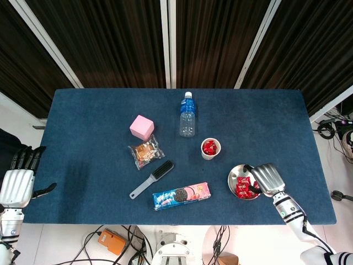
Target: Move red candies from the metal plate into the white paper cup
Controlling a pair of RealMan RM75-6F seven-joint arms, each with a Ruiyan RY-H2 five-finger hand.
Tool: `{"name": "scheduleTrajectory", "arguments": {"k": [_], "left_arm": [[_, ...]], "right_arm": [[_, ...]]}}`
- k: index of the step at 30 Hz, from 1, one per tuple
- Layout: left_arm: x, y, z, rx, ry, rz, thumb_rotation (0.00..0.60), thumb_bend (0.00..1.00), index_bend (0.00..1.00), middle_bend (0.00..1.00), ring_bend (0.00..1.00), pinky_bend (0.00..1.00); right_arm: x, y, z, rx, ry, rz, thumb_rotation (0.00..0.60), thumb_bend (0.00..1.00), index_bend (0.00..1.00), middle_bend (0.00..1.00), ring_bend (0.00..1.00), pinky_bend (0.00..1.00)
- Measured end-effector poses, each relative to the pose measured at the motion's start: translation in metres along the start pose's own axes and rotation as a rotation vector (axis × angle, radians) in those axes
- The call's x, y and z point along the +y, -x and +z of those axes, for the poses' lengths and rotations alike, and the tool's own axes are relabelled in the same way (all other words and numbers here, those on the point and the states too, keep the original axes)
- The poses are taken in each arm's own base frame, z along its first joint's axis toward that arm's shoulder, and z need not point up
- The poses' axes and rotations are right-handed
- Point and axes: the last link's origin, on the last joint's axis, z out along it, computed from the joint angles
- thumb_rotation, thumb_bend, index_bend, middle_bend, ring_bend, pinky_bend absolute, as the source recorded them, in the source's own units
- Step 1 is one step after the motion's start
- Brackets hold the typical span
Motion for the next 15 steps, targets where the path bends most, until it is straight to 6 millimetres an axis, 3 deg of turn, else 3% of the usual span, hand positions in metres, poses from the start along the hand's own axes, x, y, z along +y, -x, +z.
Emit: {"name": "scheduleTrajectory", "arguments": {"k": [15], "left_arm": [[-0.001,0.000,-0.001,-0.001,-0.007,0.004,0.600,0.00,0.05,0.10,0.00,0.00]], "right_arm": [[0.002,0.020,0.013,-0.051,0.013,-0.036,0.600,0.37,0.52,0.91,1.00,1.00]]}}
